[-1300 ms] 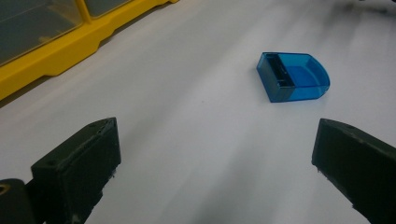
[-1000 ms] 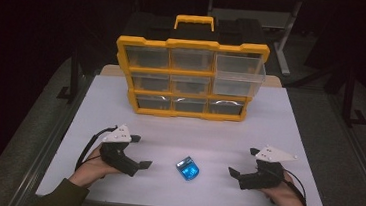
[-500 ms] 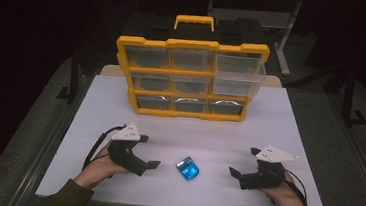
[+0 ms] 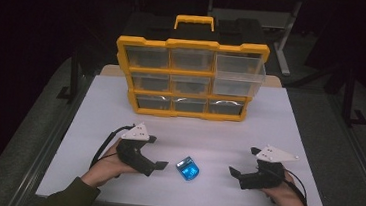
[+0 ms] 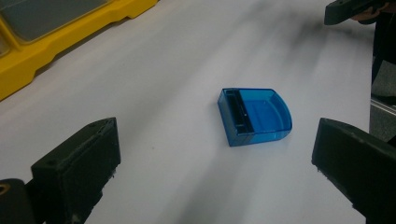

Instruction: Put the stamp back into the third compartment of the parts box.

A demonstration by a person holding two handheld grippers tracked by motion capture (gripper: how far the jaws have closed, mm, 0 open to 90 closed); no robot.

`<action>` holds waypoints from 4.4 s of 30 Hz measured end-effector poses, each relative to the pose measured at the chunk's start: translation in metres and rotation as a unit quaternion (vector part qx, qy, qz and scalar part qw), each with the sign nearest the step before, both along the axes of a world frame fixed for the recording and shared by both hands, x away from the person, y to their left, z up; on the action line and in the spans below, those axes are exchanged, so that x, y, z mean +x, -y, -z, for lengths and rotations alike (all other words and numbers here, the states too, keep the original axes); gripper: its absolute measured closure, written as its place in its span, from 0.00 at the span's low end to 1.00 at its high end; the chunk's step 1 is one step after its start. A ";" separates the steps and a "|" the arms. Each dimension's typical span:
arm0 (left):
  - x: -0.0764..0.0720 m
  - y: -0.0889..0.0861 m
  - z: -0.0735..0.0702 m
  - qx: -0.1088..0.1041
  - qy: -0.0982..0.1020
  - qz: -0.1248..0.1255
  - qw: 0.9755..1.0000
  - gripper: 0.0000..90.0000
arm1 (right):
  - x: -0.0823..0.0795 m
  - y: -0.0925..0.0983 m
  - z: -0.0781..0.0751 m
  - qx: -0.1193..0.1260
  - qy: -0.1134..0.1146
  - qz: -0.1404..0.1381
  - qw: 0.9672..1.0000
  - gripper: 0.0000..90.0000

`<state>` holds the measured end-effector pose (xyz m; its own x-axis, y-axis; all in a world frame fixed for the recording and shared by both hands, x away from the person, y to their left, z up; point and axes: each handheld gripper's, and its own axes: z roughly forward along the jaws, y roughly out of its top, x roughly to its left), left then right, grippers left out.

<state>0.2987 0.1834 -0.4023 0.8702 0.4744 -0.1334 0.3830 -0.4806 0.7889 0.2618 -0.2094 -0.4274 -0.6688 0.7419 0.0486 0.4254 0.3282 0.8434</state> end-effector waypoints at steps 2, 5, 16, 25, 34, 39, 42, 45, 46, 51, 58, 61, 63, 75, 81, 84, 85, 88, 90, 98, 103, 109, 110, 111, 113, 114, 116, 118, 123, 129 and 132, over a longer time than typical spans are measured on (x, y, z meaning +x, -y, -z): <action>0.001 0.003 0.000 0.000 -0.002 0.003 1.000 0.01 | 0.000 0.000 0.000 0.000 -0.001 -0.001 1.000 0.00; 0.002 0.008 0.000 0.001 -0.003 0.005 1.000 0.01 | 0.000 0.000 0.000 0.000 0.000 -0.001 1.000 0.00; 0.008 0.029 0.002 0.012 -0.008 0.016 1.000 0.01 | 0.000 0.001 0.000 0.002 0.001 -0.001 1.000 0.00; 0.011 0.040 0.003 0.011 -0.016 0.018 1.000 0.01 | 0.000 0.000 0.001 0.002 0.001 0.000 1.000 0.00; 0.013 0.055 0.001 0.011 -0.017 0.024 1.000 0.01 | -0.001 0.000 0.000 0.004 0.001 0.003 1.000 0.00; 0.014 0.063 0.001 0.021 -0.019 0.028 0.999 0.01 | 0.000 0.002 0.000 0.005 0.003 0.005 1.000 0.00; 0.013 0.069 0.004 0.020 -0.025 0.024 0.999 0.01 | 0.000 0.002 0.000 0.004 0.003 0.005 1.000 0.00; 0.013 0.075 0.007 0.027 -0.027 0.029 0.999 0.01 | 0.000 0.001 0.000 0.004 0.002 0.004 1.000 0.00; 0.013 0.076 0.008 0.032 -0.026 0.032 0.999 0.01 | 0.000 0.001 0.000 0.003 0.002 0.004 1.000 0.00; 0.009 0.087 0.015 0.032 -0.034 0.029 0.999 0.01 | -0.001 0.001 -0.001 0.001 0.001 0.003 1.000 0.00; 0.006 0.094 0.025 0.053 -0.037 0.033 0.997 0.01 | -0.001 -0.001 0.000 -0.005 0.001 0.001 1.000 0.00; 0.006 0.095 0.028 0.062 -0.039 0.037 0.997 0.01 | 0.000 -0.001 0.001 -0.004 0.005 0.000 1.000 0.00; 0.005 0.097 0.030 0.066 -0.039 0.036 0.996 0.01 | 0.000 -0.001 0.001 -0.005 0.005 0.000 1.000 0.00; 0.002 0.101 0.036 0.086 -0.044 0.033 0.995 0.08 | 0.000 -0.001 0.001 -0.007 0.003 0.001 1.000 0.00; 0.001 0.100 0.037 0.098 -0.042 0.037 0.994 0.16 | 0.000 -0.001 0.001 -0.009 0.000 0.003 1.000 0.00; 0.001 0.101 0.038 0.106 -0.040 0.034 0.993 0.18 | 0.000 -0.001 0.001 -0.010 0.002 0.001 1.000 0.00; 0.001 0.101 0.038 0.107 -0.041 0.034 0.993 0.18 | 0.000 -0.001 0.001 -0.011 0.002 0.001 1.000 0.00; 0.000 0.102 0.038 0.110 -0.041 0.035 0.992 0.21 | 0.000 -0.001 0.001 -0.009 0.002 0.001 1.000 0.00; -0.002 0.103 0.039 0.107 -0.042 0.030 0.993 0.22 | 0.000 -0.001 0.001 -0.010 0.003 0.001 1.000 0.00; -0.003 0.104 0.039 0.123 -0.028 0.035 0.991 0.28 | 0.000 -0.001 0.001 -0.010 0.001 0.002 1.000 0.00; -0.003 0.104 0.040 0.124 -0.026 0.034 0.991 0.29 | 0.000 -0.001 0.001 -0.012 0.002 0.001 1.000 0.00; -0.003 0.102 0.039 0.123 -0.027 0.034 0.991 0.34 | 0.000 -0.001 0.002 -0.013 0.004 0.000 1.000 0.00; -0.003 0.102 0.039 0.122 -0.028 0.033 0.992 0.34 | 0.000 -0.001 0.002 -0.014 0.004 0.000 1.000 0.00; -0.003 0.102 0.039 0.123 -0.027 0.034 0.991 0.34 | 0.000 -0.001 0.002 -0.014 0.004 -0.001 1.000 0.00; -0.002 0.102 0.039 0.122 -0.027 0.035 0.992 0.34 | 0.000 -0.001 0.002 -0.014 0.003 -0.001 1.000 0.00; -0.002 0.101 0.039 0.126 -0.026 0.041 0.991 0.34 | 0.000 -0.001 0.002 -0.014 0.002 -0.001 1.000 0.00; -0.001 0.101 0.039 0.126 -0.025 0.044 0.991 0.34 | 0.000 -0.001 0.002 -0.015 0.002 -0.002 1.000 0.00; -0.001 0.100 0.039 0.126 -0.024 0.048 0.991 0.34 | 0.000 -0.001 0.002 -0.015 0.002 -0.002 1.000 0.00; -0.001 0.100 0.039 0.128 -0.022 0.049 0.990 0.34 | 0.000 -0.001 0.002 -0.014 0.003 -0.001 1.000 0.00; 0.003 0.097 0.037 0.120 -0.033 0.054 0.991 0.35 | 0.000 -0.001 0.002 -0.014 0.002 -0.002 1.000 0.00; 0.003 0.096 0.036 0.119 -0.038 0.056 0.991 0.35 | 0.000 -0.001 0.002 -0.014 0.002 -0.002 1.000 0.00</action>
